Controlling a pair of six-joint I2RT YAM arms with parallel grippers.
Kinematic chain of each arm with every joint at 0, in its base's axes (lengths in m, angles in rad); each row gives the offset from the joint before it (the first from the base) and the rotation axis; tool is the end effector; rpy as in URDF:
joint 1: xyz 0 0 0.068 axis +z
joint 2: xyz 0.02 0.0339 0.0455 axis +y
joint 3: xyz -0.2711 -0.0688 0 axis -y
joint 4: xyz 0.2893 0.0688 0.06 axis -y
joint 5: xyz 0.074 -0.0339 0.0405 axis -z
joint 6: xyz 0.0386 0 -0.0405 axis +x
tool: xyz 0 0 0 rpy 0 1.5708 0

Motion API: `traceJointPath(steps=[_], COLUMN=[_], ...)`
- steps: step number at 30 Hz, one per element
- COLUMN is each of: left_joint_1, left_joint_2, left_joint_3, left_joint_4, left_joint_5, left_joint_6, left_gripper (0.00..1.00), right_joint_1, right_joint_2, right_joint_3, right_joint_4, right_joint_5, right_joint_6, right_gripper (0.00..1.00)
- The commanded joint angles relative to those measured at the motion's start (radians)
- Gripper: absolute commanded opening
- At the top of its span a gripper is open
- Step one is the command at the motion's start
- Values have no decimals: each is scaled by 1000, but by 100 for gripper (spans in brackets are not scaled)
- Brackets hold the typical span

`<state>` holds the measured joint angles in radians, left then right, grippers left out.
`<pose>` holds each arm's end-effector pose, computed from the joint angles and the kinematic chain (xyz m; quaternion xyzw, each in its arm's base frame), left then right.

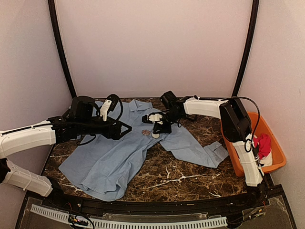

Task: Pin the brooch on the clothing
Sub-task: Pick up the brooch from the flattened clothing.

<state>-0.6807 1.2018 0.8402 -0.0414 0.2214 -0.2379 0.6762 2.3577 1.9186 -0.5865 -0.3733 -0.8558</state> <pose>0.2408 -0.2059 0.2763 0.2415 0.7956 -0.3255 0.4503 0.4251 0.3592 0.1422 -0.6921 0.6474 0.1543 0.2795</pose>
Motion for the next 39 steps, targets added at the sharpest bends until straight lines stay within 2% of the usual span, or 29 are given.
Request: traceJointPath(steps=[1,15,20,28,39], left_joint_1=[6,7,6,6,8], left_joint_2=[-6,-10,-8,-1,71], left_joint_3=[-16,-21,-25,-25,-12], left_joint_4=[-4,-5,-1,6,113], left_joint_5=[-1,0,0,-1,6], left_joint_6=[10,10,8,8,-44], left_gripper=[88,89,89,89,89], right_joint_1=[9,13,12,14,13], right_joint_2=[14,57,63,35,-141], right_joint_3=[-6,17,25,35,-44], right_joint_4=[-16,-23,-24,-33,56], right_joint_5=[-19,9,8,4,-23], right_joint_6=[-8,4,5,20,129], right_gripper=[17,17,0,0,0])
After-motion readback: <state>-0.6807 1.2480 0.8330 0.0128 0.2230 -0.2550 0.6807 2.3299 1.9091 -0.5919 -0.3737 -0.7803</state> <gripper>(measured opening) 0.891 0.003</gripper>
